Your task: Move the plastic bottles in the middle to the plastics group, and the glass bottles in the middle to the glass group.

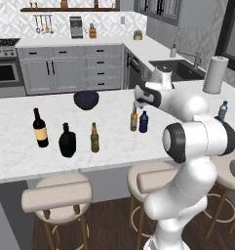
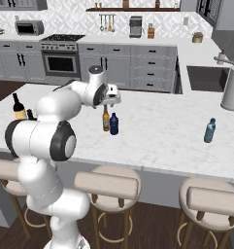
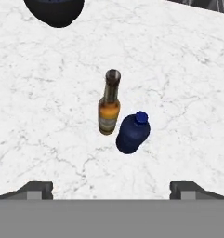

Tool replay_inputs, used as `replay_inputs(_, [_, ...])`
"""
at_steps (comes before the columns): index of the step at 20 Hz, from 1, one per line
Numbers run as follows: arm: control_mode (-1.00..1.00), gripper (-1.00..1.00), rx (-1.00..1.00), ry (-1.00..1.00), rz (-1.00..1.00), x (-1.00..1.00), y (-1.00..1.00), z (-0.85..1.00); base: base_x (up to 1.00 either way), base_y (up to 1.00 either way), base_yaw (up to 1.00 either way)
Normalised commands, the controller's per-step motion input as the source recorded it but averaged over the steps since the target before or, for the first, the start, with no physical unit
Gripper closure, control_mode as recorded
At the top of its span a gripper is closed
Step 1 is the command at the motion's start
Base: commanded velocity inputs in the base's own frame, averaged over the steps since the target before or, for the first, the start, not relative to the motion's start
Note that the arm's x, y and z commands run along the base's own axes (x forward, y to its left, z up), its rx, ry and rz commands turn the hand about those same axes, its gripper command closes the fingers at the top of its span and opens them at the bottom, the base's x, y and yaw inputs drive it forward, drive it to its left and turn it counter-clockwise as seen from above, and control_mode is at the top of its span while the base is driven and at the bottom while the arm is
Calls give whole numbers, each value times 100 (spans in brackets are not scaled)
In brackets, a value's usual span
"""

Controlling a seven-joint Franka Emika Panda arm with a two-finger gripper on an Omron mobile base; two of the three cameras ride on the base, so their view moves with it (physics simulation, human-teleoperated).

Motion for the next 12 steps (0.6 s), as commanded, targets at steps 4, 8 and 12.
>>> replay_inputs(4, [-100, -100, -1, 0, -1, 74, 29, -49, 0, 0, 0])
replay_inputs(8, [-100, -100, 0, 0, 0, 48, 2, -24, 0, 0, 0])
replay_inputs(12, [-100, -100, 0, 0, 0, 38, 0, -28, 0, 0, 0])
